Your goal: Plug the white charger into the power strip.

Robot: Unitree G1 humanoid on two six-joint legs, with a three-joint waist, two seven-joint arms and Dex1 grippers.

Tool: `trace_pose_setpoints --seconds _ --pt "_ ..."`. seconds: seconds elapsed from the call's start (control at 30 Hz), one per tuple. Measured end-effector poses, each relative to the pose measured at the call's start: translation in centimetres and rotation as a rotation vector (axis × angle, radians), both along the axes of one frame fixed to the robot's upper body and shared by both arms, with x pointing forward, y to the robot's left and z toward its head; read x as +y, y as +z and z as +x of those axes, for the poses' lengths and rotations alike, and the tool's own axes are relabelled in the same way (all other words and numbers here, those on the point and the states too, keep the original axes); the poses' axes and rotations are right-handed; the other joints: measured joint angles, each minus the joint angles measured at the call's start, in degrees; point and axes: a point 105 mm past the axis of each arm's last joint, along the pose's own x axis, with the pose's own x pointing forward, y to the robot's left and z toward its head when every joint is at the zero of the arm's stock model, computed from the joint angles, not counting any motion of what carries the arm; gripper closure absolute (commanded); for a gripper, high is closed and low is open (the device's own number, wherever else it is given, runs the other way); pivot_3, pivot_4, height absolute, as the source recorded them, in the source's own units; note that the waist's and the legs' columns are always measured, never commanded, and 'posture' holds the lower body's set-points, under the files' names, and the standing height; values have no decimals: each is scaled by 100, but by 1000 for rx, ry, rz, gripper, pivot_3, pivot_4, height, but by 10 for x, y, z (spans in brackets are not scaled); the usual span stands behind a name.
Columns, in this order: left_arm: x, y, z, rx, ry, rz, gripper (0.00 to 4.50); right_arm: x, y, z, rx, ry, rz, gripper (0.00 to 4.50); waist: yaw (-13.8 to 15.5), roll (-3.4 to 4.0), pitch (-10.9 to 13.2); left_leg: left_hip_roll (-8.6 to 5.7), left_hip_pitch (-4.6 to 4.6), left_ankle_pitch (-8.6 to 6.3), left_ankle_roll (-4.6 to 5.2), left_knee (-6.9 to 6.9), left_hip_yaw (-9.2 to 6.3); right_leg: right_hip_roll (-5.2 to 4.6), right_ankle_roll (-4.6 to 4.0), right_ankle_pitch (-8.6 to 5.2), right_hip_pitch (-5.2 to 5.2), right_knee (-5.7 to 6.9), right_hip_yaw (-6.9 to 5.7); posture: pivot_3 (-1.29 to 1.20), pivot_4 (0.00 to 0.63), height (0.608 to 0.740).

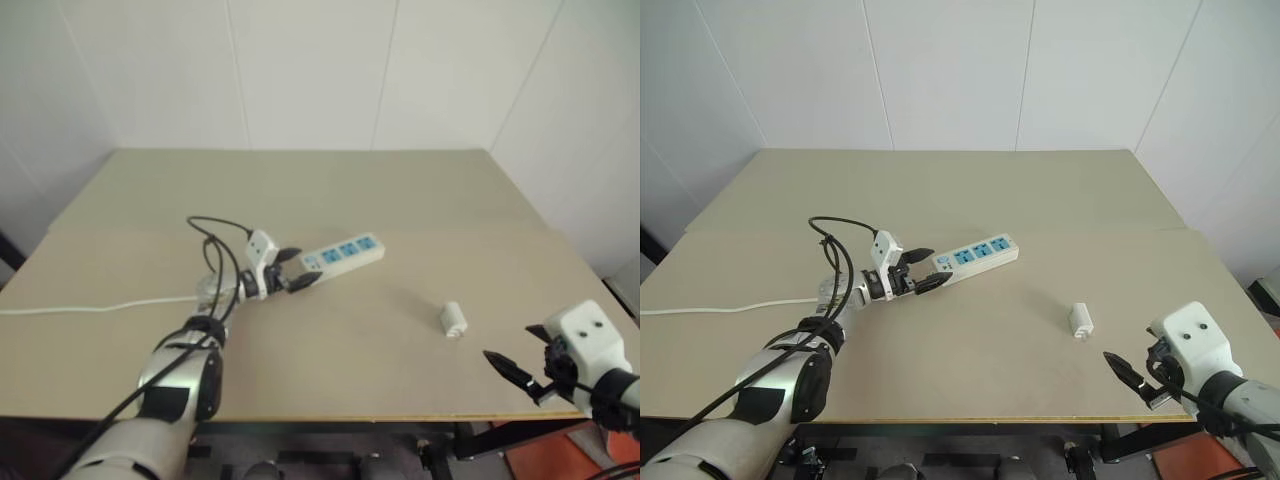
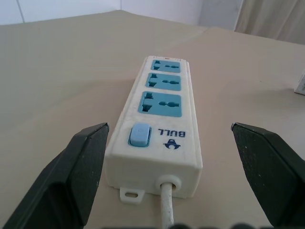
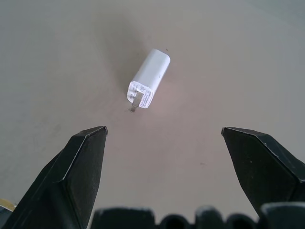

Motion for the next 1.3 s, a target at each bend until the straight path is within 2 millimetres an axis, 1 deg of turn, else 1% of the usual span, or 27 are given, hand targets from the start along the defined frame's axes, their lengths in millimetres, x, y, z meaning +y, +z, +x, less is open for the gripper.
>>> trace_pose_setpoints --seconds 0.2,0.33,0.43,0.5,0.53,0.8,0.9,0.97,1.07,1.2,1.3 --pt "-2 -15 3 25 47 106 25 7 -3 -3 14 3 5 0 9 0 0 -2 0 0 0 0 0 -1 0 0 0 0 0 0 150 740" --pt "-10 -17 2 24 26 133 25 8 -6 -2 24 -5 11 0 10 1 -2 -3 4 0 0 0 1 -1 0 0 4 3 1 0 150 740" --pt "-14 -18 1 26 19 123 578 9 -4 0 9 -12 10 0 15 1 -3 -3 5 0 0 1 1 -2 0 0 6 4 1 0 150 740" --pt "-17 -18 0 27 8 117 1115 10 -5 2 7 -9 10 0 22 1 -3 -4 4 0 0 1 0 -2 0 0 6 2 1 0 150 740" --pt "-17 -18 0 26 11 114 1210 12 -5 2 8 -5 11 0 23 1 -3 -4 3 0 0 1 0 -3 1 0 6 2 1 0 150 740" --pt "-18 -17 0 23 5 129 1221 19 -5 7 1 21 19 0 22 0 -3 -5 6 0 0 2 -1 -3 1 -1 8 5 1 0 150 740" --pt "-17 -17 -4 28 -48 136 1221 24 -7 6 14 43 38 0 15 0 -3 -5 4 0 0 1 0 -3 1 -1 6 4 1 0 150 740" --pt "-17 -17 -8 33 -93 141 1221 26 -8 6 20 54 46 0 17 0 -3 -5 2 0 0 1 -1 -3 1 -1 5 3 1 0 150 740" --pt "-11 -17 -15 27 -155 140 1221 31 -10 4 30 81 80 0 8 1 -3 -4 3 0 0 1 -1 -2 0 -1 3 7 1 0 150 740" --pt "-6 -19 -27 19 -217 91 1221 47 -4 3 -19 178 151 0 -13 1 -4 -2 5 0 0 2 0 -2 0 -1 2 10 2 0 150 740" --pt "5 -23 -40 9 -247 83 1221 59 -1 2 -39 262 166 0 -42 3 -5 2 9 0 0 0 0 0 -1 -1 2 12 3 0 150 740"
